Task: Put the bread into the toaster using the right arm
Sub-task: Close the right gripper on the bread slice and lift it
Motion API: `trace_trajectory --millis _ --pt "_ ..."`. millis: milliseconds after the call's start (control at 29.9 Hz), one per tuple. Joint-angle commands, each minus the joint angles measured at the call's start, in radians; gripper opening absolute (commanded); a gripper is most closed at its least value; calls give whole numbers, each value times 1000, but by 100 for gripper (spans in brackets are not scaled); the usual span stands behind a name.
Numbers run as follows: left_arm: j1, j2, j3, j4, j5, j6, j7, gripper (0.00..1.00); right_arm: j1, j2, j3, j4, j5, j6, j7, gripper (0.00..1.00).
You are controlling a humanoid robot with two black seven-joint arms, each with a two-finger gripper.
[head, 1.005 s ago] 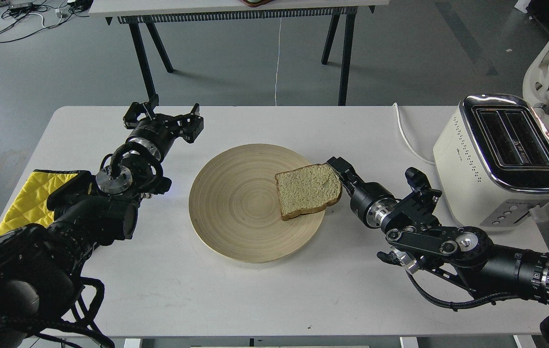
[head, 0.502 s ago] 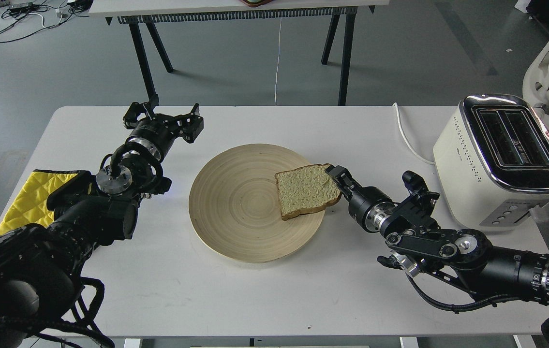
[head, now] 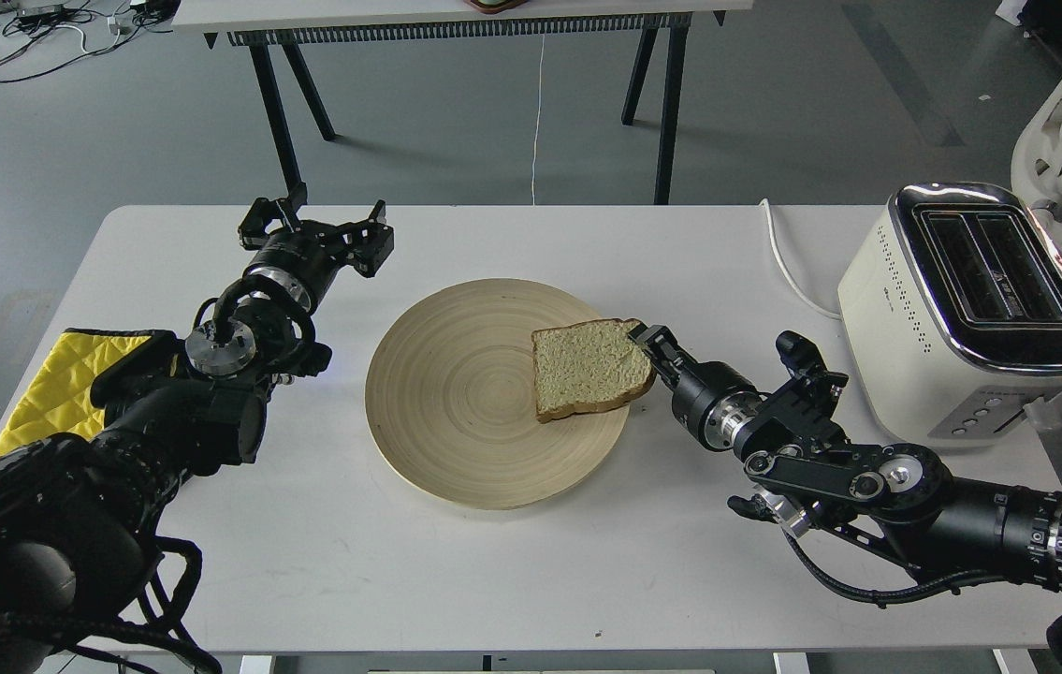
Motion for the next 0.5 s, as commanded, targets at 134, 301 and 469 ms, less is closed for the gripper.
trace_trajectory --millis 134,301,469 --pt "0 0 0 0 0 0 0 100 12 -3 18 28 0 -6 7 10" --pt "0 0 0 0 0 0 0 100 16 -17 154 88 0 -5 14 8" --pt "0 0 0 0 0 0 0 100 36 -50 237 148 0 -6 12 8"
